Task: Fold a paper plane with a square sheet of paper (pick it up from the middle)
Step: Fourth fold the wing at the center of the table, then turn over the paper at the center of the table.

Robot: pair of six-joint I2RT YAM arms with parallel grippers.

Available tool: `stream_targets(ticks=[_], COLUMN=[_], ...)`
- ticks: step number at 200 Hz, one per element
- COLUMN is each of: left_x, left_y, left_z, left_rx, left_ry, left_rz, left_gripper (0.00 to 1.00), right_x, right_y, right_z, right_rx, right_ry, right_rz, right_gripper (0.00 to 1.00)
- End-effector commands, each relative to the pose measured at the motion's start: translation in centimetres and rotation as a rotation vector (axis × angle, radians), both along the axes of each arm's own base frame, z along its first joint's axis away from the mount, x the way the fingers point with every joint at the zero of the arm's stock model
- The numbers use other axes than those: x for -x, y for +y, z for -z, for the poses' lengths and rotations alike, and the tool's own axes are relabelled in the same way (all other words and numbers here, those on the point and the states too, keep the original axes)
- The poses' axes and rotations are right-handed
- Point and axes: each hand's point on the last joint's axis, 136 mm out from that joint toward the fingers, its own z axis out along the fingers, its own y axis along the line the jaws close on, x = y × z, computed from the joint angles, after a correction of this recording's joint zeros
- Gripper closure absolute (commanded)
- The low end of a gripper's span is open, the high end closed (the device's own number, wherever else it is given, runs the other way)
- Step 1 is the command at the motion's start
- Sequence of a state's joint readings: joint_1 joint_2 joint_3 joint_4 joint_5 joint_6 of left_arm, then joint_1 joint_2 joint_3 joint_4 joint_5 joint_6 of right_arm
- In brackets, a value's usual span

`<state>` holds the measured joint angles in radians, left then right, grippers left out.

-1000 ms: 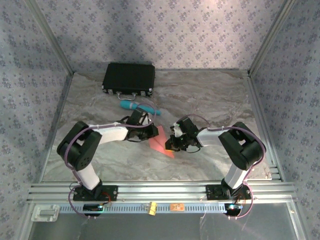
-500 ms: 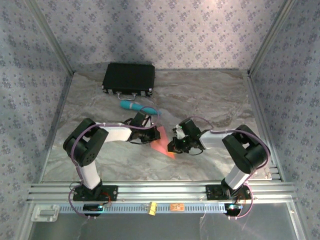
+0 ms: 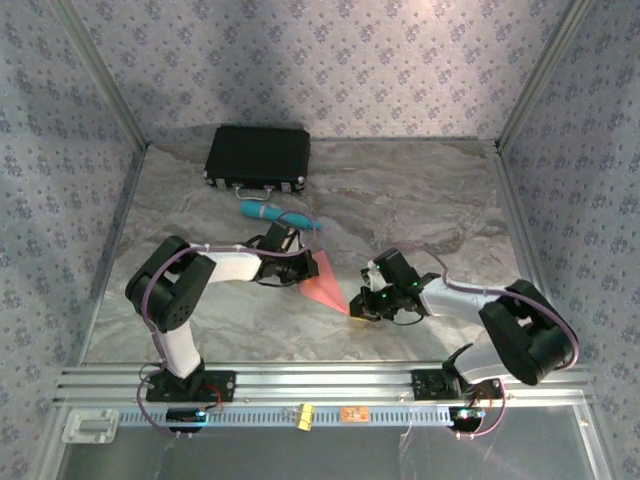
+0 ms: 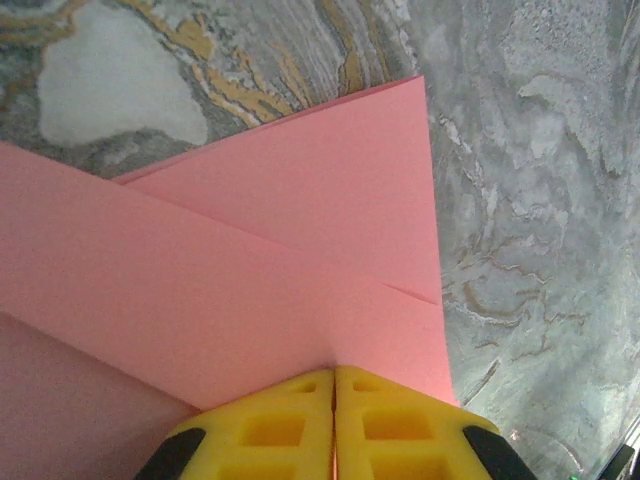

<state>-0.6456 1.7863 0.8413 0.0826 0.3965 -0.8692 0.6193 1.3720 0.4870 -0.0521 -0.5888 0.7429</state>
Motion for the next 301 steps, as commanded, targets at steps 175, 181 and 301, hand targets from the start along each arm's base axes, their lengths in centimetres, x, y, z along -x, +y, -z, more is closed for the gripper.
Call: stream_targets(ticks=[175, 181, 301], left_x=[0.4, 0.4, 0.4], left_y=[1.3, 1.4, 1.4], left_z=[1.2, 1.2, 1.2], left_rx=[0.001, 0.001, 0.005], left_ry=[0.076, 0.075, 0.075], left_rz=[-0.083, -0.084, -0.088], left_gripper=[0.91, 0.91, 0.91], right_x=[-1.2, -1.2, -1.3], right_y=[-0.5, -0.5, -0.7], right_z=[1.1, 1.1, 1.1], right_rx=[-0.006, -0.008, -0.021], right_ry=[0.119, 0.117, 0.122], right_rz=[0.183, 0.184, 0.195], right_gripper=[0.67, 0.67, 0.67])
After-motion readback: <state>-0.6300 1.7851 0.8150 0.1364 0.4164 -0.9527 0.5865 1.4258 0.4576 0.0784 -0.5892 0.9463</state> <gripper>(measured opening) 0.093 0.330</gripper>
